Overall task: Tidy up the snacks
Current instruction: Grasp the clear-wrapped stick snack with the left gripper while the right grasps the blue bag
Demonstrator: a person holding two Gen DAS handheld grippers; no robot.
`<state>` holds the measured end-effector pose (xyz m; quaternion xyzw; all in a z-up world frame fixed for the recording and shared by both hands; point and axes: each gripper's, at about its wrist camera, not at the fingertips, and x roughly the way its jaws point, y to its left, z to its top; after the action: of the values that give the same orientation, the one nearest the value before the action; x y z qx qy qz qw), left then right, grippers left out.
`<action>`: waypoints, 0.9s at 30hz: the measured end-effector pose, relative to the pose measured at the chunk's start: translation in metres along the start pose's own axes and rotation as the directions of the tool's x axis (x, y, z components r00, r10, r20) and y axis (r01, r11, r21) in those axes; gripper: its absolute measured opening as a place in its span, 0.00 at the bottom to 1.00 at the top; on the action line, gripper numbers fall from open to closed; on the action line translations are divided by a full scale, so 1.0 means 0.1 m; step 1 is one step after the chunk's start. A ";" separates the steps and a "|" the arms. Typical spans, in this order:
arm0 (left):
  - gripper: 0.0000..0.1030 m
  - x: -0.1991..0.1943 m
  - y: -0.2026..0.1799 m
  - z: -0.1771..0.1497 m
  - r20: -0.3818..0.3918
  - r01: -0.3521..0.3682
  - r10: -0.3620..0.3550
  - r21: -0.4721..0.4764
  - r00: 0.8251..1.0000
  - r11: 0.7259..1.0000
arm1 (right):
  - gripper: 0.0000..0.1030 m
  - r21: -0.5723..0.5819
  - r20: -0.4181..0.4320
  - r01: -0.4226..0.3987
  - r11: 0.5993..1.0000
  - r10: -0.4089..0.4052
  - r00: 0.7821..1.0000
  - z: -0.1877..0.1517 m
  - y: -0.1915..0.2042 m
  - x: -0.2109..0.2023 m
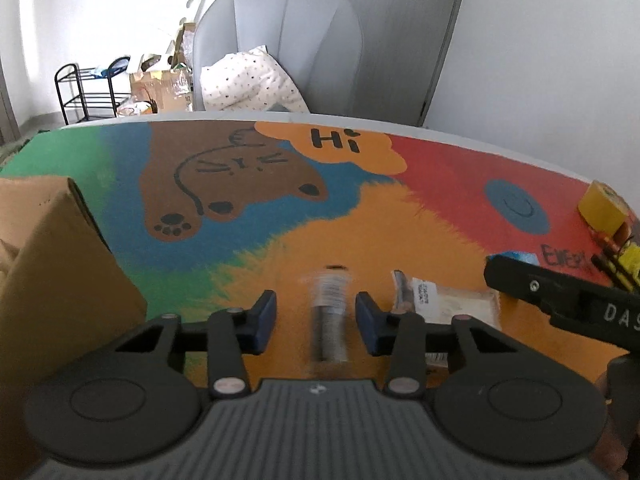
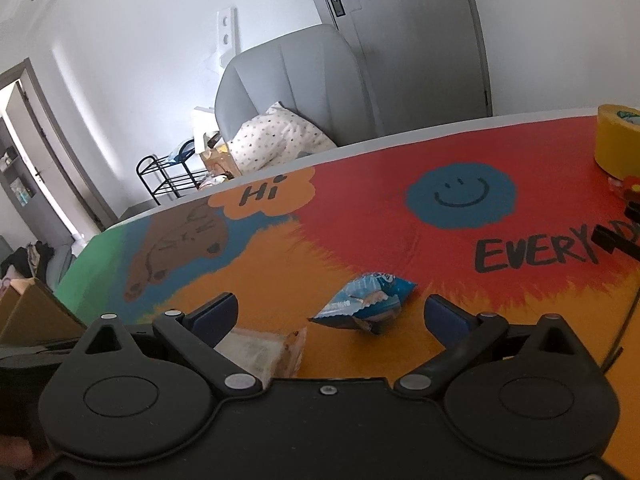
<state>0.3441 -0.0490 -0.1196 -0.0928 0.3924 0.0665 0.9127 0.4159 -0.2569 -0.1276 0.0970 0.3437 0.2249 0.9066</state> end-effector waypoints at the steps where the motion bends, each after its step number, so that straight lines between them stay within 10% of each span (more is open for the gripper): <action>1: 0.41 0.00 -0.01 0.00 0.001 0.000 0.000 0.003 1.000 1.000 | 0.93 0.003 0.002 0.004 1.000 -0.004 1.000 0.00 -0.01 0.01; 5: 0.21 0.00 -0.06 -0.02 0.008 -0.010 0.010 0.032 1.000 0.999 | 0.81 -0.003 0.020 0.009 1.000 -0.009 1.000 -0.02 -0.02 0.07; 10: 0.16 0.00 0.00 -0.01 0.017 -0.032 0.032 -0.014 0.999 0.999 | 0.34 -0.022 0.049 0.037 0.999 -0.036 0.998 -0.04 -0.05 0.07; 27: 0.16 -0.53 0.07 0.01 0.107 0.014 -0.011 -0.028 0.994 1.000 | 0.29 -0.119 0.136 0.028 0.992 -0.012 0.991 -0.02 0.13 -0.25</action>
<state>0.3077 -0.0447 -0.0812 -0.1048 0.3415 0.0712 0.9313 0.3935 -0.2573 -0.1103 0.0535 0.2685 0.2292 0.9341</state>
